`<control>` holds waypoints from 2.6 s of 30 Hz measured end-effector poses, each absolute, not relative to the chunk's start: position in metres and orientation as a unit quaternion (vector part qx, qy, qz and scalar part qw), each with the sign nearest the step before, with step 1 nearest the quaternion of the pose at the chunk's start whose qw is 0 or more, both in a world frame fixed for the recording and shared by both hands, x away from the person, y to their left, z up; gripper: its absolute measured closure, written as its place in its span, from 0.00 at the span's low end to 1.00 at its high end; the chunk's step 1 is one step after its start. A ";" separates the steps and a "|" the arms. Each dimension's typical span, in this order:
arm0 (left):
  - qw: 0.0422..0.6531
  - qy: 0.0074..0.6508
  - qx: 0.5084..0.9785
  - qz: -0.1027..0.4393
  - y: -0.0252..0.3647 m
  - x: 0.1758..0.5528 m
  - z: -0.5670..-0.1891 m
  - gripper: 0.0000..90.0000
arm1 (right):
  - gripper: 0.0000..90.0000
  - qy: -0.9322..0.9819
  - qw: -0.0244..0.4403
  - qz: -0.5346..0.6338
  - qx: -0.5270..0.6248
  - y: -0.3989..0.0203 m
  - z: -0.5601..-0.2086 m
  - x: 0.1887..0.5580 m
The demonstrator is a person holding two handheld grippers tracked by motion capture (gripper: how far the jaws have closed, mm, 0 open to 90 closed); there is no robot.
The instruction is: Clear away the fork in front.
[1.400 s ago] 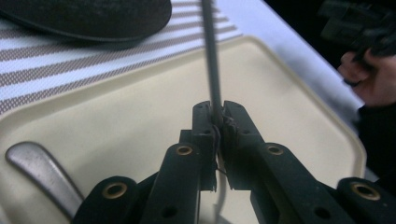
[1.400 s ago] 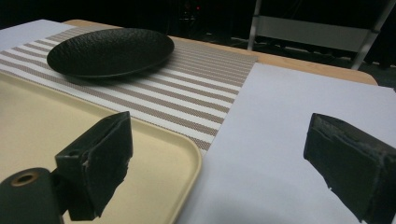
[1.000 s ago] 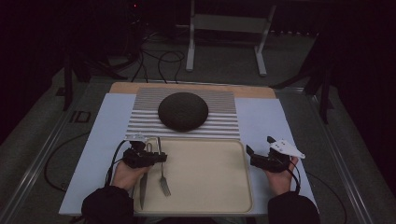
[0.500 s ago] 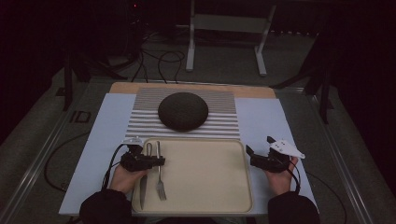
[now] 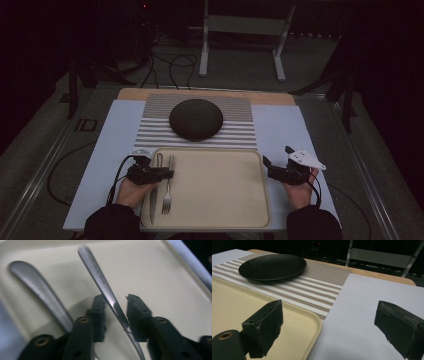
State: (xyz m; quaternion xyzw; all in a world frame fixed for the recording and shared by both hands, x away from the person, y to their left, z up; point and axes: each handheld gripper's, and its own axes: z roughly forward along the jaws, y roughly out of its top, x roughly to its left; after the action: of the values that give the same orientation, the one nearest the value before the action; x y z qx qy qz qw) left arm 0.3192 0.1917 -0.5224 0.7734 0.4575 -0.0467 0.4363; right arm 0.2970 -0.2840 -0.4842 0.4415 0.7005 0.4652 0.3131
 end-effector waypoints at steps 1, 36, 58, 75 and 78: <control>0.440 0.459 0.771 -0.045 0.193 0.319 -0.522 0.72 | 0.10 0.701 0.313 0.465 0.441 -0.284 -0.484 0.297; 0.488 0.440 0.745 0.111 0.207 0.314 -0.473 0.13 | 0.10 0.703 0.310 0.471 0.434 -0.283 -0.484 0.296; 0.505 0.435 0.728 0.163 0.209 0.314 -0.456 0.00 | 0.09 0.703 0.306 0.475 0.432 -0.284 -0.484 0.295; 0.509 0.423 0.718 0.217 0.211 0.318 -0.446 0.00 | 0.09 0.704 0.301 0.488 0.419 -0.284 -0.483 0.293; 0.502 0.418 0.722 0.227 0.210 0.319 -0.444 0.00 | 0.09 0.705 0.299 0.487 0.420 -0.283 -0.483 0.292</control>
State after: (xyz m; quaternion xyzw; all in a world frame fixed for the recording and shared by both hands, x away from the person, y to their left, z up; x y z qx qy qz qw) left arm 0.3194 0.2097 -0.4442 0.7225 0.4176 0.2270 0.5022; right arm 0.2921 -0.2833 -0.4828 0.4198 0.7053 0.4870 0.2986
